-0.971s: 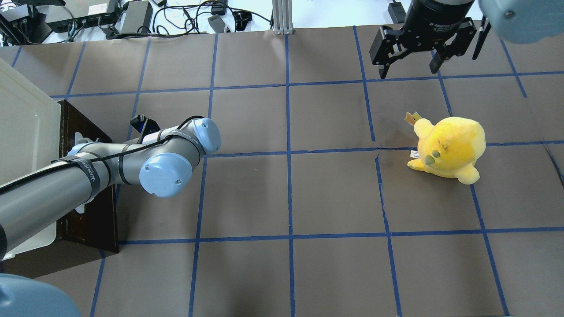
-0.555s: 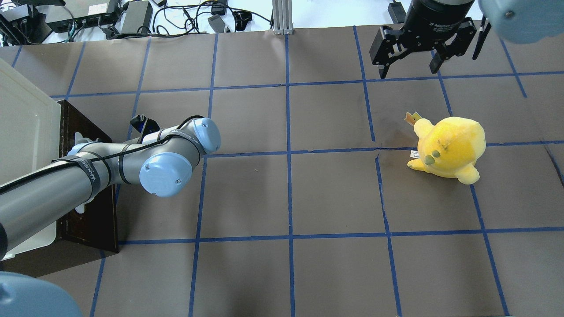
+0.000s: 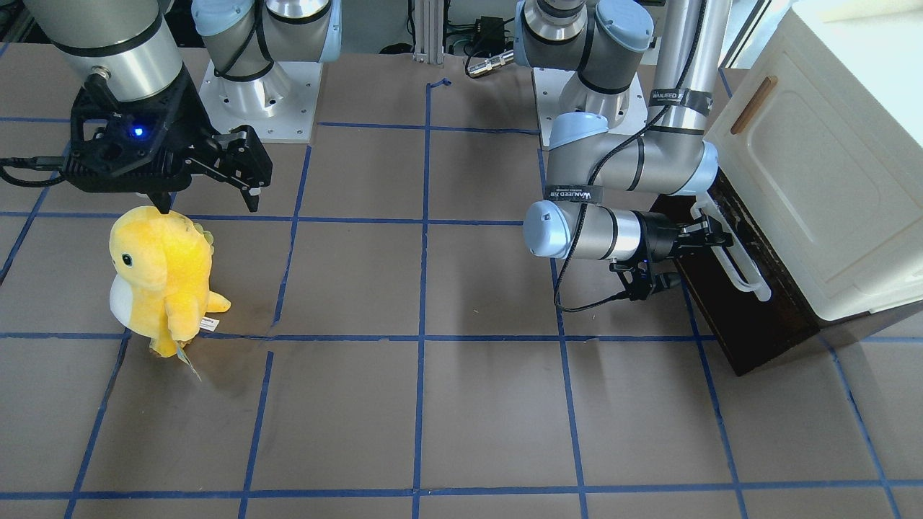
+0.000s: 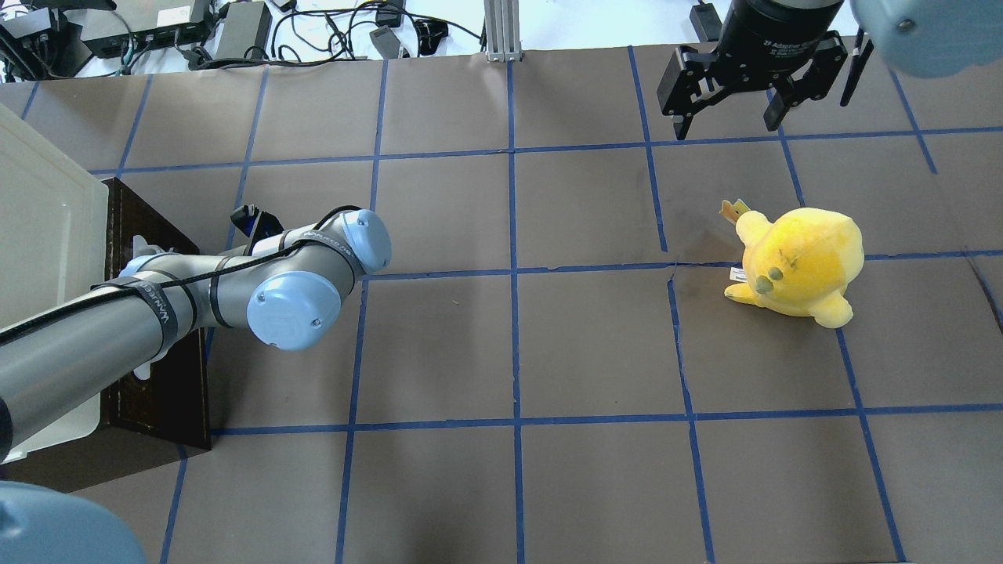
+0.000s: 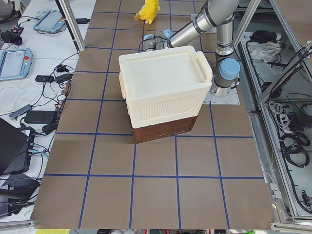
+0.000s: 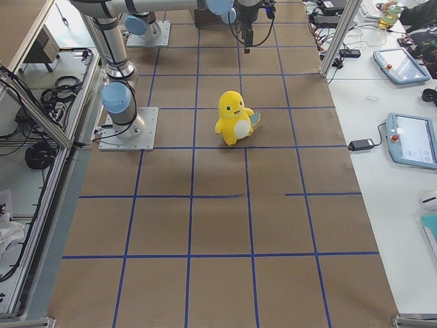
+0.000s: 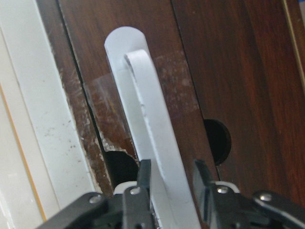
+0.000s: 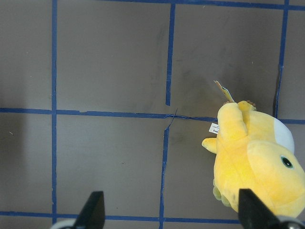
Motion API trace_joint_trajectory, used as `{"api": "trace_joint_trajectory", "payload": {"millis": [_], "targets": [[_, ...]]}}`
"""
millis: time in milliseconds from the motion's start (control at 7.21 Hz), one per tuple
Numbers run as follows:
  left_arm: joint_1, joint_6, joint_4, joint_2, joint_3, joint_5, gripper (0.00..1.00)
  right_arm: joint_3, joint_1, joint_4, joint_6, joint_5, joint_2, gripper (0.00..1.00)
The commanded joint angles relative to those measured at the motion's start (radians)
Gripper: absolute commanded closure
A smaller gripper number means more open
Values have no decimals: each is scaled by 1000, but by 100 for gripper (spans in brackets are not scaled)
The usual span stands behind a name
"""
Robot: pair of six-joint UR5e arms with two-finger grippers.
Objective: Pull drawer sideways
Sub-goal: 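Hold the white handle closed in the left gripper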
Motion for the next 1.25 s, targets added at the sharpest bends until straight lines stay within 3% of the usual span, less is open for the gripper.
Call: {"api": "trace_joint_trajectory", "payload": {"millis": [0,1109], "targets": [[0,-2,0,-2,-1,-2,63,0,0,0,0,0,0,0],[2,-2,2,-3,7,-5,72,0,0,0,0,0,0,0]]}}
